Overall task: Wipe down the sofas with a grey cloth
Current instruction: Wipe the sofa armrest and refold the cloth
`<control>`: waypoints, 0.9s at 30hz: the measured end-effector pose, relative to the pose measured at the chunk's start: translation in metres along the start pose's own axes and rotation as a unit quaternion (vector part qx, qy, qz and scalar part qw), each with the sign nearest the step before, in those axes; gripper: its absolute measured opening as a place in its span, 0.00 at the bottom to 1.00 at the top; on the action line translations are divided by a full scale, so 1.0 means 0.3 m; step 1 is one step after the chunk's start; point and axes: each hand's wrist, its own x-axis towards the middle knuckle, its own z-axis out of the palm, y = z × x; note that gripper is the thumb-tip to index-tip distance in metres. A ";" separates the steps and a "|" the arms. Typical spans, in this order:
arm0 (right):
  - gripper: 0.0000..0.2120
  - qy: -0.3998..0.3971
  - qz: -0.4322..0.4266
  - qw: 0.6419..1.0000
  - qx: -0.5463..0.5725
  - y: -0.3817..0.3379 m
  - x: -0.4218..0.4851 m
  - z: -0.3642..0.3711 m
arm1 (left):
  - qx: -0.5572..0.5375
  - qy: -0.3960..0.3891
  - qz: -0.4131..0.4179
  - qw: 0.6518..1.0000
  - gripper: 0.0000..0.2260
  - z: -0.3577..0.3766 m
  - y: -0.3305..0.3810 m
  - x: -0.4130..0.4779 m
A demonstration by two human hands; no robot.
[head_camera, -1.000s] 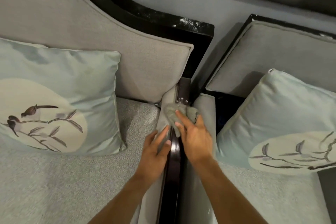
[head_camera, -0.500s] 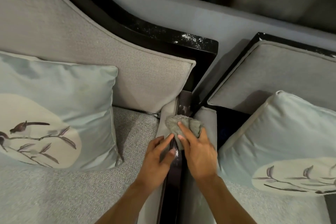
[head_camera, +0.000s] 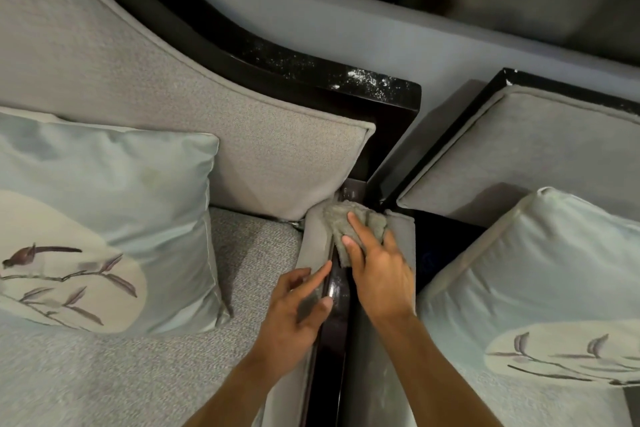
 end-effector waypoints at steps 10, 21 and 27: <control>0.22 -0.011 0.011 1.000 0.022 -0.054 0.099 -0.030 | -0.006 -0.001 0.003 1.000 0.22 -0.002 -0.010 0.002; 0.15 0.086 0.007 0.991 0.106 -0.060 0.100 0.045 | -0.028 -0.014 -0.008 0.999 0.24 -0.013 -0.012 0.008; 0.15 0.096 0.054 0.986 0.129 -0.071 0.154 0.035 | -0.028 -0.015 -0.016 0.999 0.24 -0.017 -0.021 0.011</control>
